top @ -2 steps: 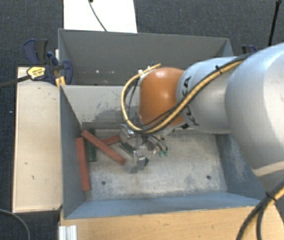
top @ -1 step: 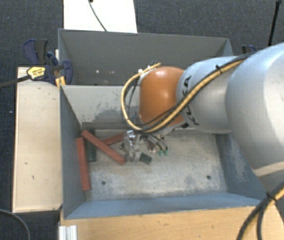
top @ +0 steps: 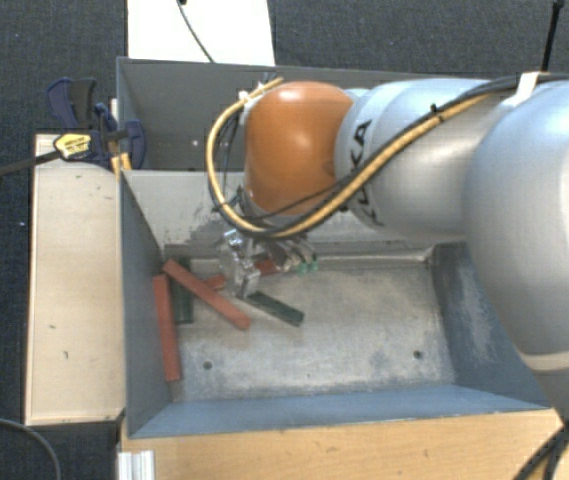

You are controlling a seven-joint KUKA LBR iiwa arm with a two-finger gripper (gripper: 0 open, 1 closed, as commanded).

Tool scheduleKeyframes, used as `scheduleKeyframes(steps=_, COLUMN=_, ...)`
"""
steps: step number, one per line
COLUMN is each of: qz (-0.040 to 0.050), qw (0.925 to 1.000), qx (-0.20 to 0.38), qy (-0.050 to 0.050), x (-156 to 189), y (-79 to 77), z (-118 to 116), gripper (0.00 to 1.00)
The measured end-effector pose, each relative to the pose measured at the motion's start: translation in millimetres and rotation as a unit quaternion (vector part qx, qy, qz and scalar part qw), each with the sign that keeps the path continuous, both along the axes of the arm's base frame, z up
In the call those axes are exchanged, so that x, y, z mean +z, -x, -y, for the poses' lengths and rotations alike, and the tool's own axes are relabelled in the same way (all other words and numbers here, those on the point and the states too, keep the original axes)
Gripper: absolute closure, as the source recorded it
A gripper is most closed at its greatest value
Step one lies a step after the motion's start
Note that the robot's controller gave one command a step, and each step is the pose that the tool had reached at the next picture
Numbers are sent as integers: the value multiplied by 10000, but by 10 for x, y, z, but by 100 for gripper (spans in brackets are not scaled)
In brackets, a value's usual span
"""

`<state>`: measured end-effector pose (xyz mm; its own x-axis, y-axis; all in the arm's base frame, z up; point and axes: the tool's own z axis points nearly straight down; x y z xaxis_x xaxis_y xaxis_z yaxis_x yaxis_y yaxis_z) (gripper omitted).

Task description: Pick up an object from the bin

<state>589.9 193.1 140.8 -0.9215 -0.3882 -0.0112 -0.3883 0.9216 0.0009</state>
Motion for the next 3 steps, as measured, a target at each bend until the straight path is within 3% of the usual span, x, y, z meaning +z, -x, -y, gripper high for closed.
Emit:
scheduleKeyframes(steps=1, qz=-34, qw=10000, qx=-13, qy=16, x=-35, y=16, z=23, gripper=0)
scheduleKeyframes(steps=2, qz=-66, qw=9995, qx=-296, qy=32, x=-743, y=107, z=662, gripper=0)
scheduleKeyframes(steps=3, qz=-27, qw=9996, qx=-268, qy=13, x=-697, y=88, z=619, gripper=100)
